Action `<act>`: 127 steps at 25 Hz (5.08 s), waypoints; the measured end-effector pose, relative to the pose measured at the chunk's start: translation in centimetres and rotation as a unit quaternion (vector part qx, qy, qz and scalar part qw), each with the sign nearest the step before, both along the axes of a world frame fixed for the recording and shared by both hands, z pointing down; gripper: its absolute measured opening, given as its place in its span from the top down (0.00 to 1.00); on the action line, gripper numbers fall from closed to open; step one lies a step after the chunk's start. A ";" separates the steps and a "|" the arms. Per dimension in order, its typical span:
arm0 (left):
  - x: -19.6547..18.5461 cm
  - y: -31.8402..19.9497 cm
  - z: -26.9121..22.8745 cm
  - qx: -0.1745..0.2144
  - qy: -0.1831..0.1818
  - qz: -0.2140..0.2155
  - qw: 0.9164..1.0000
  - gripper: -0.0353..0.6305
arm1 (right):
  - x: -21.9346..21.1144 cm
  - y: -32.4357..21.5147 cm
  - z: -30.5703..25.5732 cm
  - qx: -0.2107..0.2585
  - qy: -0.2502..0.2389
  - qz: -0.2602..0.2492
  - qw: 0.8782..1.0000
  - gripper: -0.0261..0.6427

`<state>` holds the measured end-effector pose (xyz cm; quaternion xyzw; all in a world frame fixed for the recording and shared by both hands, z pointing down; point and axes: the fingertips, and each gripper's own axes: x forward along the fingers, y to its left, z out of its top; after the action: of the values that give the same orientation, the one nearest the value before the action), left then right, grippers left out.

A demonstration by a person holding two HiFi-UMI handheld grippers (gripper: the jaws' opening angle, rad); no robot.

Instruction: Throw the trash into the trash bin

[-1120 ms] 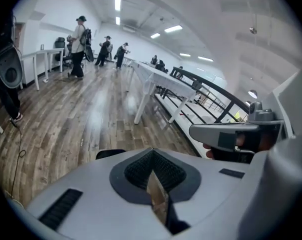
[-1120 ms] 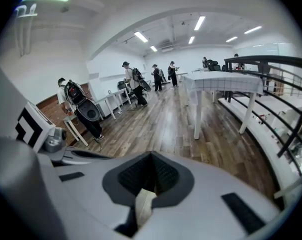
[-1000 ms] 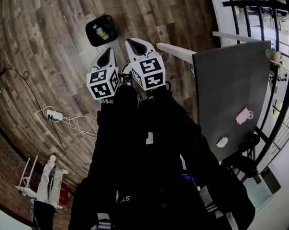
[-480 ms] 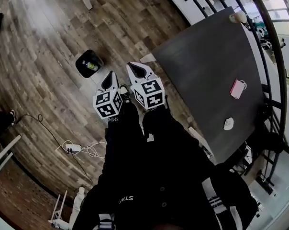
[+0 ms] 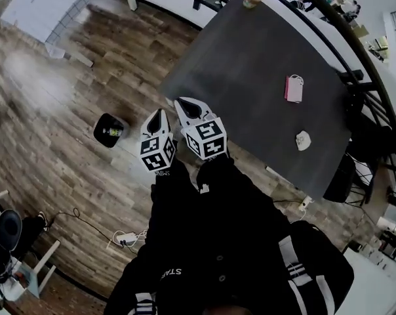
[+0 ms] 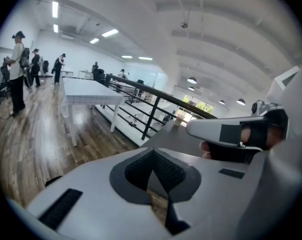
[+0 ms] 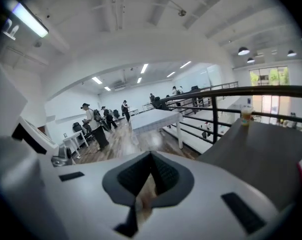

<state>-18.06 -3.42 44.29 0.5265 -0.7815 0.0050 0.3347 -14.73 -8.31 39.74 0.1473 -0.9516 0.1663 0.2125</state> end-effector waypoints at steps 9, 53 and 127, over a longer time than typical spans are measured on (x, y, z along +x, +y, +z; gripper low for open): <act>10.8 -9.4 -5.1 0.040 -0.031 0.148 0.988 0.94 | 13.4 -8.3 -5.0 0.045 -0.014 0.130 0.990 0.94; 50.8 -23.4 -19.2 0.194 -0.106 0.447 0.867 0.95 | 55.9 -16.4 -17.0 0.186 -0.041 0.429 0.883 0.94; 55.5 -27.3 8.6 -0.061 -0.035 0.486 0.871 0.95 | 68.7 -23.0 23.1 -0.199 0.177 0.563 0.782 0.32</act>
<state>37.43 -30.76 52.87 0.8177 -0.4365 0.2333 0.2940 53.97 -31.27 62.84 0.6381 -0.5906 0.4133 0.2705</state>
